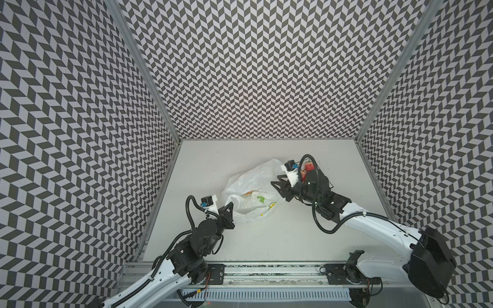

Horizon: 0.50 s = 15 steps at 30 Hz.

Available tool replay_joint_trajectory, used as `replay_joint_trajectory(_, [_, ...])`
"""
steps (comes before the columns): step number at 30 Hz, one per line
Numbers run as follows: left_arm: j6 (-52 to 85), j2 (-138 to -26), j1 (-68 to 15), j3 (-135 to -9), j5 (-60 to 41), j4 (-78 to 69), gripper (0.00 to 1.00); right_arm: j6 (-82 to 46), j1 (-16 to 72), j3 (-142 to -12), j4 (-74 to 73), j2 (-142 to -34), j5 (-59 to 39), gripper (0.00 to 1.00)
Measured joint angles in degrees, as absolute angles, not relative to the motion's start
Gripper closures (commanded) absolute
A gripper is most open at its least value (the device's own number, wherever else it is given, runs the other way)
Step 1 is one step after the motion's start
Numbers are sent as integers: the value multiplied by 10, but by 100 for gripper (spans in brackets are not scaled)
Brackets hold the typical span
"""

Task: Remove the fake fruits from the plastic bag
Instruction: 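Move the open right gripper back into the bag mouth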

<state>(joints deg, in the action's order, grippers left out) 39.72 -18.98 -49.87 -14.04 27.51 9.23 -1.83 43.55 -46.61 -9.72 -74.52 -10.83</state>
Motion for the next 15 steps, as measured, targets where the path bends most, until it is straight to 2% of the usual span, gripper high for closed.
replay_joint_trajectory(8, [401, -178, -499, -151, 278, 104, 100, 23, 485, -571, -79, -960, -107, 61])
replay_joint_trajectory(12, [401, -178, -499, -153, 278, 104, 100, 17, 486, -618, -71, -1028, -89, 52])
replay_joint_trajectory(15, [399, -178, -499, -156, 278, 104, 100, 9, 486, -659, -63, -1072, -64, 42])
